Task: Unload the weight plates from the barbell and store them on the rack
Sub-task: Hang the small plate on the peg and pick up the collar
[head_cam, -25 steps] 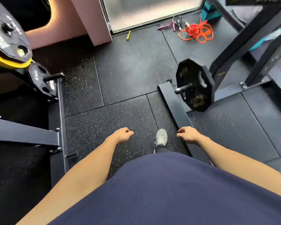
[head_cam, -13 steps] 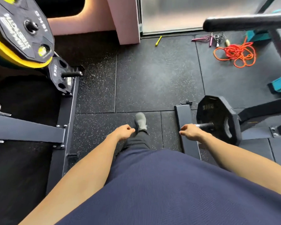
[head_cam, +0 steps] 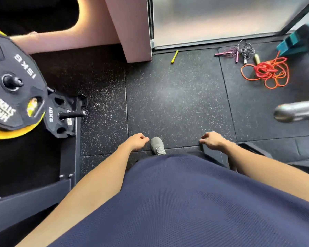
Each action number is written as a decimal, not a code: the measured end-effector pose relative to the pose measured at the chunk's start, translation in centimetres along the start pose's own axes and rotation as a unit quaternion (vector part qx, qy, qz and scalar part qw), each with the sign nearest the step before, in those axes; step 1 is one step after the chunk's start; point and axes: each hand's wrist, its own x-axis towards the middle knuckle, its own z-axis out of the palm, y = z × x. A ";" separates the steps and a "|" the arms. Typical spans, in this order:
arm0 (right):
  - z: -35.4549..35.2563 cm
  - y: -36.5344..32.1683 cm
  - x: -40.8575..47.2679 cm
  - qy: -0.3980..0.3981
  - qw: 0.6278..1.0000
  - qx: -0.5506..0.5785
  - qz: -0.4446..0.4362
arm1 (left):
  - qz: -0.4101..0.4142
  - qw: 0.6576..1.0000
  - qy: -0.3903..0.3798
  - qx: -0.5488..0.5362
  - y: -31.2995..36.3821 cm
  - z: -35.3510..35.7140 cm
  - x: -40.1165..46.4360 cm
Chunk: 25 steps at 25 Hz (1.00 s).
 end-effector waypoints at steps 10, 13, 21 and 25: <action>-13.9 -15.9 10.7 -0.041 0.984 -0.143 -0.100 | -0.054 0.982 0.044 -0.173 0.4 -9.1 4.8; -16.6 -20.3 14.0 -0.078 0.963 -0.209 -0.151 | -0.089 0.960 0.066 -0.259 0.7 -9.9 5.5; -23.9 -31.9 25.8 -0.176 0.864 -0.380 -0.279 | -0.213 0.827 0.165 -0.493 8.7 -11.4 8.6; -26.4 -35.9 29.0 -0.187 0.810 -0.450 -0.327 | -0.272 0.747 0.217 -0.567 14.5 -11.1 9.7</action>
